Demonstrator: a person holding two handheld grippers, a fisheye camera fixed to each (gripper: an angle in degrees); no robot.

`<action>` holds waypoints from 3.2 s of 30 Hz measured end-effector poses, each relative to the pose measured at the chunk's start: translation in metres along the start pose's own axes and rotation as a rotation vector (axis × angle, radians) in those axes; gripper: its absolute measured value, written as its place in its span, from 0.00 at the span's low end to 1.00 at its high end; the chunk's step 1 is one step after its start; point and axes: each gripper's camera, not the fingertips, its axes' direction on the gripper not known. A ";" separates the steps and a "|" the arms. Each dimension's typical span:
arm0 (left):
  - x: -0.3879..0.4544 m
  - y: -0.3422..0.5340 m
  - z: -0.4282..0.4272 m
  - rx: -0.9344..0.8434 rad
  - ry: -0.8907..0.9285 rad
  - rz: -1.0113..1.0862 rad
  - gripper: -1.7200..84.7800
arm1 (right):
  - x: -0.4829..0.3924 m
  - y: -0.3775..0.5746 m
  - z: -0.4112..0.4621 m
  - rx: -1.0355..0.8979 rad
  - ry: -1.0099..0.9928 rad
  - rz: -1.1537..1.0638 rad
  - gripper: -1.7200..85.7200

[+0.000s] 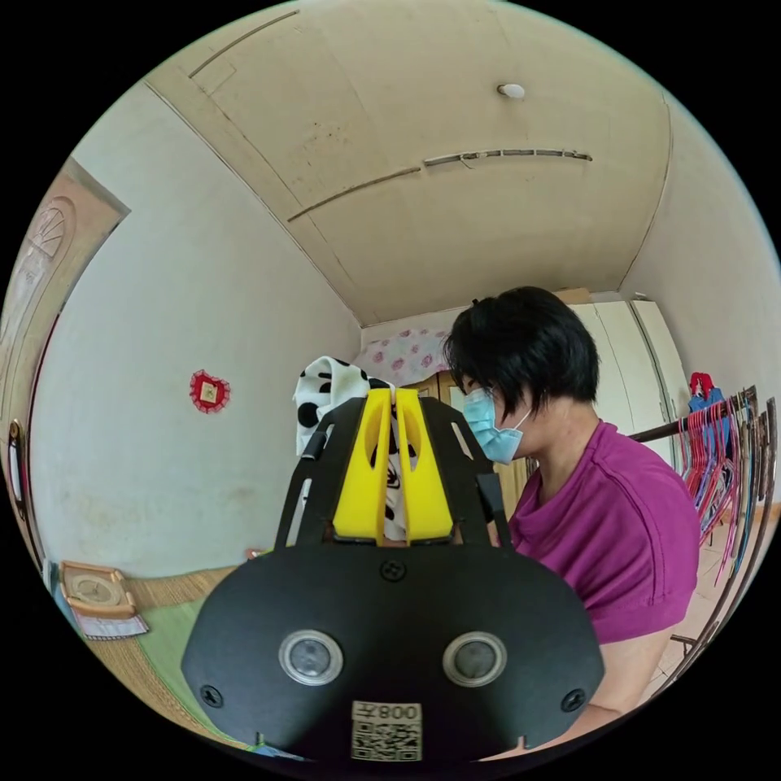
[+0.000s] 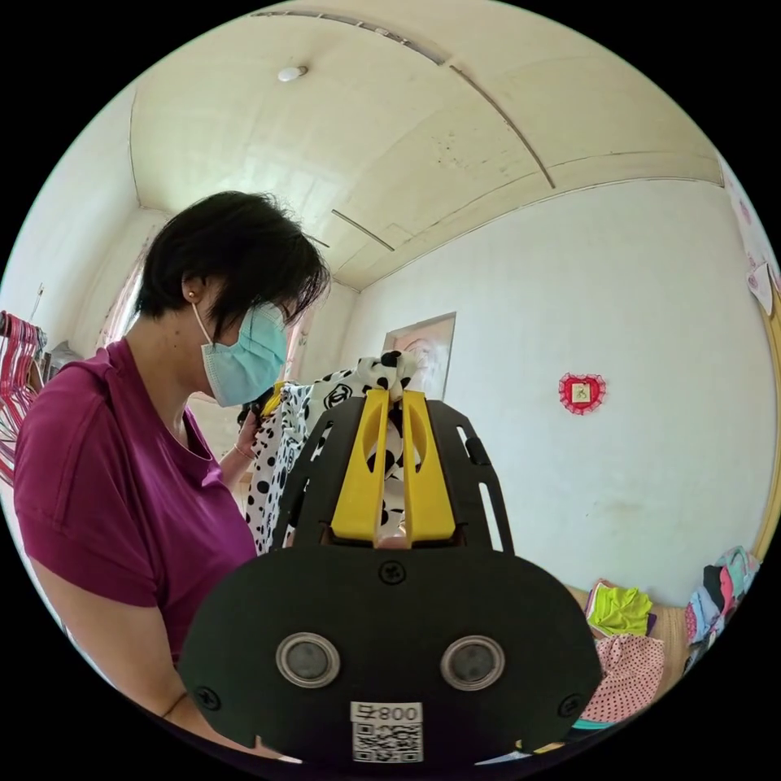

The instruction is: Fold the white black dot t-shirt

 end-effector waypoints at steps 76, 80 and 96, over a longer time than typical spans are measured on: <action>-0.262 0.871 -0.134 -0.569 -0.662 -1.548 0.03 | 0.171 0.608 0.469 -1.156 0.079 1.259 0.15; -0.249 0.883 -0.143 -0.574 -0.676 -1.564 0.03 | 0.169 0.620 0.473 -1.165 0.073 1.277 0.15; -0.201 0.897 -0.187 -0.447 -0.710 -1.636 0.03 | 0.147 0.634 0.470 -1.235 -0.001 1.314 0.14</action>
